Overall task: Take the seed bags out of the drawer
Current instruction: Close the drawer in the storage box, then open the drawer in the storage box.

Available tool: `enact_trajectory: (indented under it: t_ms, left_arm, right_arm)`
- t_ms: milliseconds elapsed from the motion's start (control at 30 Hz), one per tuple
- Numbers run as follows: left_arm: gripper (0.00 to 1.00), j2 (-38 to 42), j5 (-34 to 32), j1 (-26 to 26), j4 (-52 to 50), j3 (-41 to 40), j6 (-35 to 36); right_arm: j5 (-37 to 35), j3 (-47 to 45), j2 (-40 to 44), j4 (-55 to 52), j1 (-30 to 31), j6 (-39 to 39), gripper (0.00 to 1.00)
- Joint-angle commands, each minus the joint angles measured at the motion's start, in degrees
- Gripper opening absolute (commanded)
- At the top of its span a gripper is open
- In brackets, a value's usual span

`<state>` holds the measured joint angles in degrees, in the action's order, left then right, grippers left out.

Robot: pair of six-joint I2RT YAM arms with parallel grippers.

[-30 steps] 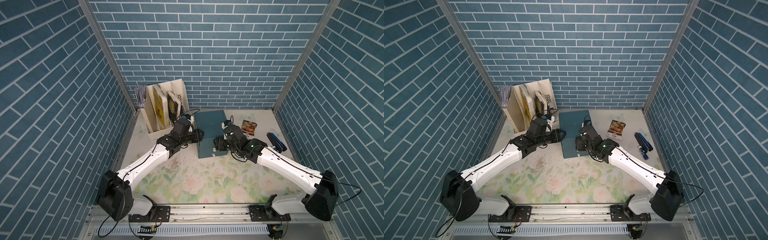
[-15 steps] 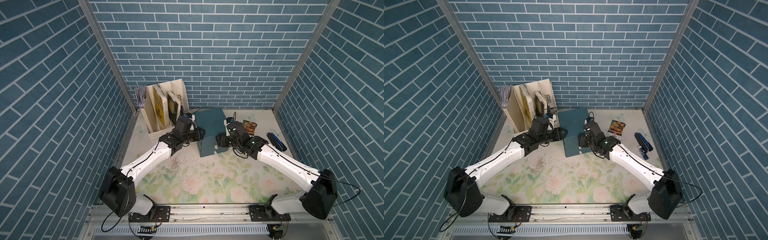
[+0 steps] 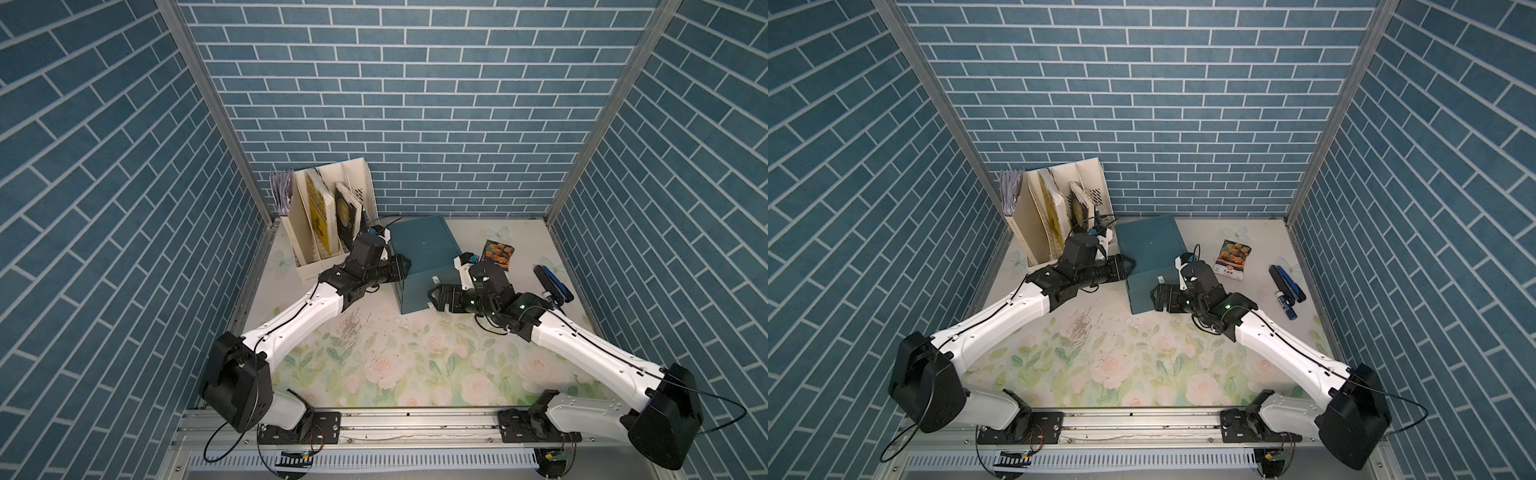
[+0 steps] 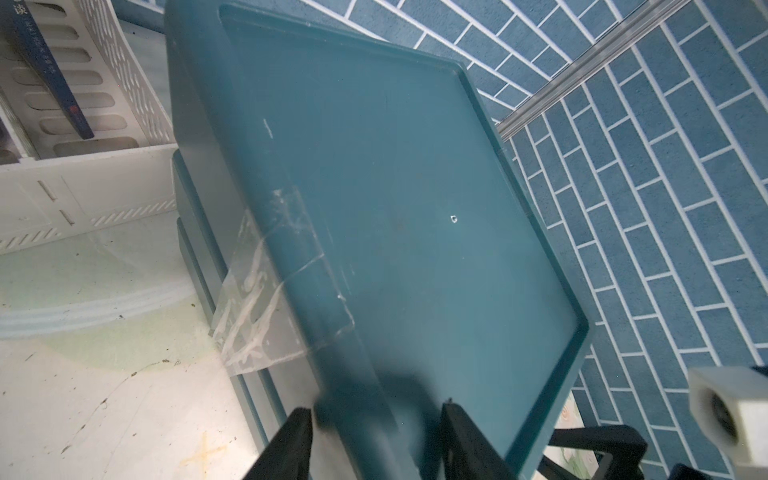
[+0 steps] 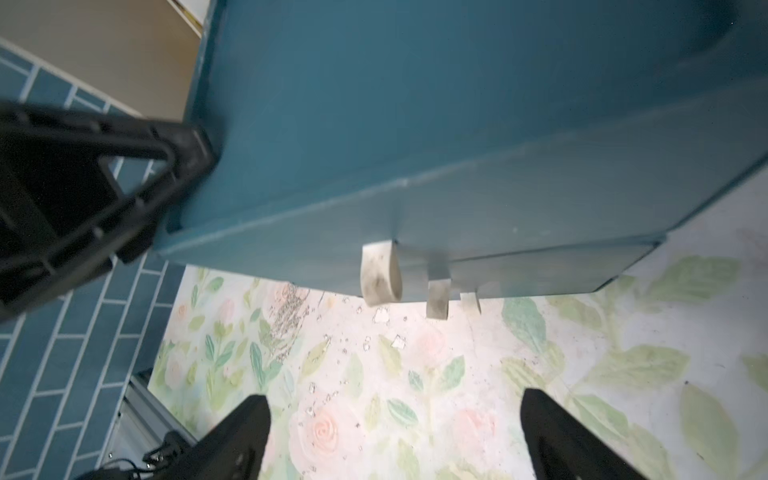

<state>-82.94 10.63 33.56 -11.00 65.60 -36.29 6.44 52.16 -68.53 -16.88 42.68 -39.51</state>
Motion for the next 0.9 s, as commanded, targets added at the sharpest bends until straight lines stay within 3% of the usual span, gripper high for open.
enact_trajectory:
  t_ms: [0,267,533,867]
  left_arm:
    - [0.54,-0.4,-0.4,-0.3,-4.0,-0.3,0.7]
    - [0.54,-0.7,-0.5,-0.3,-4.4,-0.1,1.1]
    - [0.54,-0.8,-0.4,-0.5,-4.0,0.0,1.1]
    - [0.54,-0.8,-0.1,-0.8,-4.5,0.2,1.5]
  right_arm:
    - [5.2,-4.2,1.3,7.8,-0.2,-5.9,1.00]
    - [7.6,-10.6,-0.2,19.5,-0.5,-12.8,0.99]
    - [8.1,-16.5,-2.2,30.5,-2.6,-17.3,0.69]
    - [8.2,-18.1,-7.3,39.1,-3.8,-18.2,0.56]
